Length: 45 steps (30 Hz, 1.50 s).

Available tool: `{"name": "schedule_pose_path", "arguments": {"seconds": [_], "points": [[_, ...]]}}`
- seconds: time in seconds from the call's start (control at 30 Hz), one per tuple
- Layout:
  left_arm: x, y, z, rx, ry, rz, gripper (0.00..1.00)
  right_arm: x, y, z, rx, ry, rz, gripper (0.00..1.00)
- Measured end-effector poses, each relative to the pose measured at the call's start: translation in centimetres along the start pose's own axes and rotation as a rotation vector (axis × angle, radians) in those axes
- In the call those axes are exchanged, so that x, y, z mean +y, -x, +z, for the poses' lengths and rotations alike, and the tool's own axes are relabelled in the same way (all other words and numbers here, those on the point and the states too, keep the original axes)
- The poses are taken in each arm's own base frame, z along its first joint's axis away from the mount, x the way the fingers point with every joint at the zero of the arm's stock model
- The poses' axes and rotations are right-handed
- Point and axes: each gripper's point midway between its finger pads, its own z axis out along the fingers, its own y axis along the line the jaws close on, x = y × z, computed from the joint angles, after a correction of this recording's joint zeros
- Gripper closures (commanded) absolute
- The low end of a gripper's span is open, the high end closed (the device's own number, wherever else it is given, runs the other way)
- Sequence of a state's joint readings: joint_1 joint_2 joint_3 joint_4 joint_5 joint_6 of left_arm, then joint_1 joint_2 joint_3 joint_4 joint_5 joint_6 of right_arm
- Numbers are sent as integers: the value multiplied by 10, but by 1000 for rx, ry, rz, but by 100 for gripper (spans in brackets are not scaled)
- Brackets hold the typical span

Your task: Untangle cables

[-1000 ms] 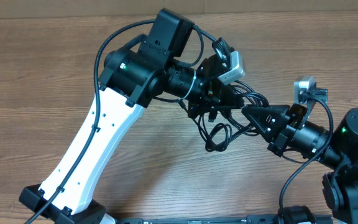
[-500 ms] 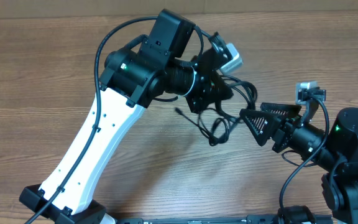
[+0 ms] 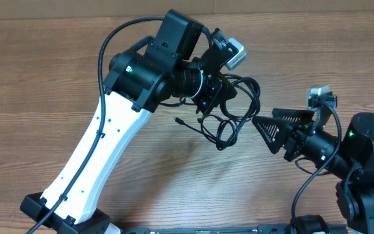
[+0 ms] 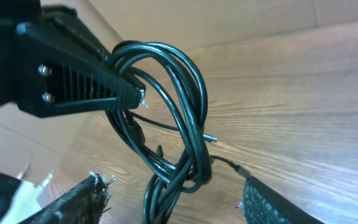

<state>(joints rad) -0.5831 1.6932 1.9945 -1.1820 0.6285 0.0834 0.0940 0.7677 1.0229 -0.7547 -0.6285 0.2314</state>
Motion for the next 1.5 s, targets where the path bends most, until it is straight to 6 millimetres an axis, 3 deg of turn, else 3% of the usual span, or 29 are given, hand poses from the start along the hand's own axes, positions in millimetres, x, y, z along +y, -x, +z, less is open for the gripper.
{"name": "schedule_pose_path", "arguments": {"seconds": [0.13, 0.4, 0.47, 0.77, 1.23, 1.5], "points": [[-14, 1, -1, -7, -82, 21, 96, 0, 0, 0, 1, 1, -42, 36], [-32, 1, -3, -16, -189, 52, 96, 0, -1, 0, 3, 3, -75, 89], [-34, 0, -3, -11, -196, 48, 96, 2, -1, 0, 5, 10, -78, 96], [-29, 0, -2, -7, -168, 34, 96, 1, -4, 0, 16, 7, -65, 96], [33, -5, -2, -12, 211, -364, 96, -1, -12, 0, 45, -1, -42, 96], [49, -4, -6, -47, 308, -470, 96, -2, -13, 0, 51, -2, -37, 96]]}}
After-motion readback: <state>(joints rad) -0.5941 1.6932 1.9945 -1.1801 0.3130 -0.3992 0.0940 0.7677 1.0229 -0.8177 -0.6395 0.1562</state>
